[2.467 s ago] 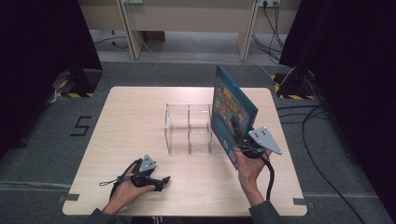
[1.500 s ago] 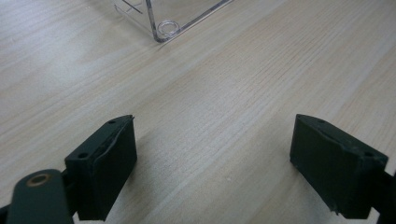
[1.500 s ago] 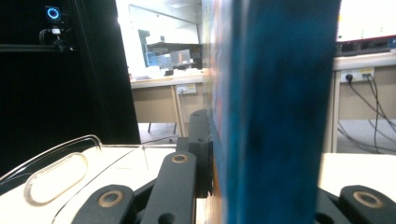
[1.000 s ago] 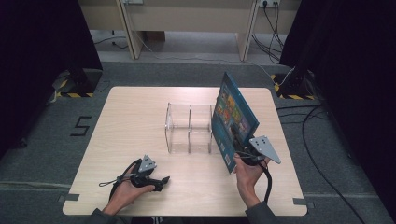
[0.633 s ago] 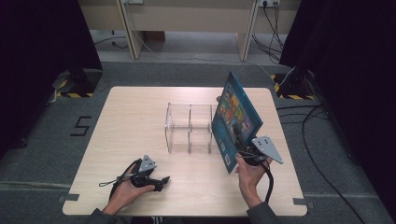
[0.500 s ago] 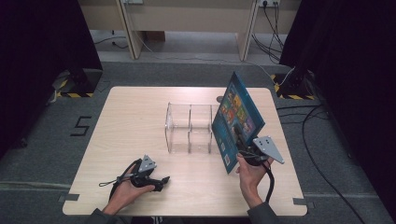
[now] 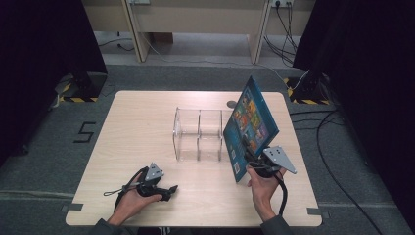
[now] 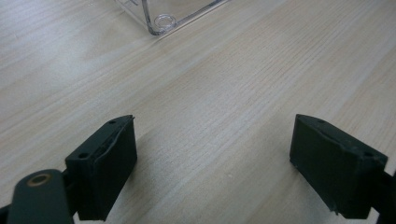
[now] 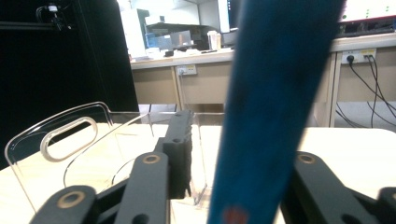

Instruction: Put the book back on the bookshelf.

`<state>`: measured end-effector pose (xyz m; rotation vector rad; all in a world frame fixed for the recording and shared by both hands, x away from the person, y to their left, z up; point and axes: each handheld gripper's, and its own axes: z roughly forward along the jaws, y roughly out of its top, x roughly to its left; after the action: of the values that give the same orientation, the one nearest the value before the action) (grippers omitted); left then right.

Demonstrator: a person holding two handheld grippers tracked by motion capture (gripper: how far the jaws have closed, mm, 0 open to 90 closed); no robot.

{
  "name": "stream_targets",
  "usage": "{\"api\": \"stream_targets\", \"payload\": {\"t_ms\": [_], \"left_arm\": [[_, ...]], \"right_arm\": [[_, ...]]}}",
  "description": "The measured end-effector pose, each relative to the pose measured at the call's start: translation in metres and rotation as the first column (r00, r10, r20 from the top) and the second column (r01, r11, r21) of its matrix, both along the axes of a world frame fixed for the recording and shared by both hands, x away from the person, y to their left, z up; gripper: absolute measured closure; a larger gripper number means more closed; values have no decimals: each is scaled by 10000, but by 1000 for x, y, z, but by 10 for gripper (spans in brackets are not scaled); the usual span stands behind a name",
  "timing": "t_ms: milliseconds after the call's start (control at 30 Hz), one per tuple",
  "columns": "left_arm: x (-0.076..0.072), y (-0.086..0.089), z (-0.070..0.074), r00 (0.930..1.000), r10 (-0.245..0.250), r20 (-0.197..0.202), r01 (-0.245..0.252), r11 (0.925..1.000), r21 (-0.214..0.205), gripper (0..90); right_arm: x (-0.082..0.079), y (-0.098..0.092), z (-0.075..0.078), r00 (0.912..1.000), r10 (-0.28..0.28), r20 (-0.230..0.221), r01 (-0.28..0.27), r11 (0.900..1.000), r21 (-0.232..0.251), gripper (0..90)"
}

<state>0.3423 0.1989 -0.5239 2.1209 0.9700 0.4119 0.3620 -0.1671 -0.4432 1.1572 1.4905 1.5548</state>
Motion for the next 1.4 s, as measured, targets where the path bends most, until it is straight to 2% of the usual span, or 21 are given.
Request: {"api": "stream_targets", "payload": {"t_ms": [167,267,333,500,700,933,1033,1400], "left_arm": [[0,0,0,10000,-18,-19,18,10000,28,138],[0,0,0,10000,-23,-24,23,10000,23,138],[0,0,0,10000,-21,-26,21,10000,26,138],[0,0,0,10000,-19,-19,19,10000,21,138],[-1,0,0,10000,-17,-27,17,10000,9,138],[-1,0,0,10000,-26,-13,26,10000,23,138],[-1,1,0,10000,-26,-7,26,10000,13,138],[-1,1,0,10000,-25,-17,25,10000,13,138]], "right_arm": [[-7,1,-2,9995,195,-241,-200,9996,-186,576],[-11,1,-5,9985,274,-474,-278,9996,-67,584],[-15,1,-7,9980,250,-585,-248,9997,47,554],[-25,-1,-9,9956,510,-785,-528,9984,-218,557],[-41,-8,-14,9874,986,-1238,-1000,9950,-56,556],[-50,-10,-14,9819,1403,-1276,-1424,9898,-77,583],[-50,-10,-13,9813,1388,-1335,-1447,9888,-360,587],[-56,-18,-16,9777,1470,-1499,-1517,9882,-203,564]]}}
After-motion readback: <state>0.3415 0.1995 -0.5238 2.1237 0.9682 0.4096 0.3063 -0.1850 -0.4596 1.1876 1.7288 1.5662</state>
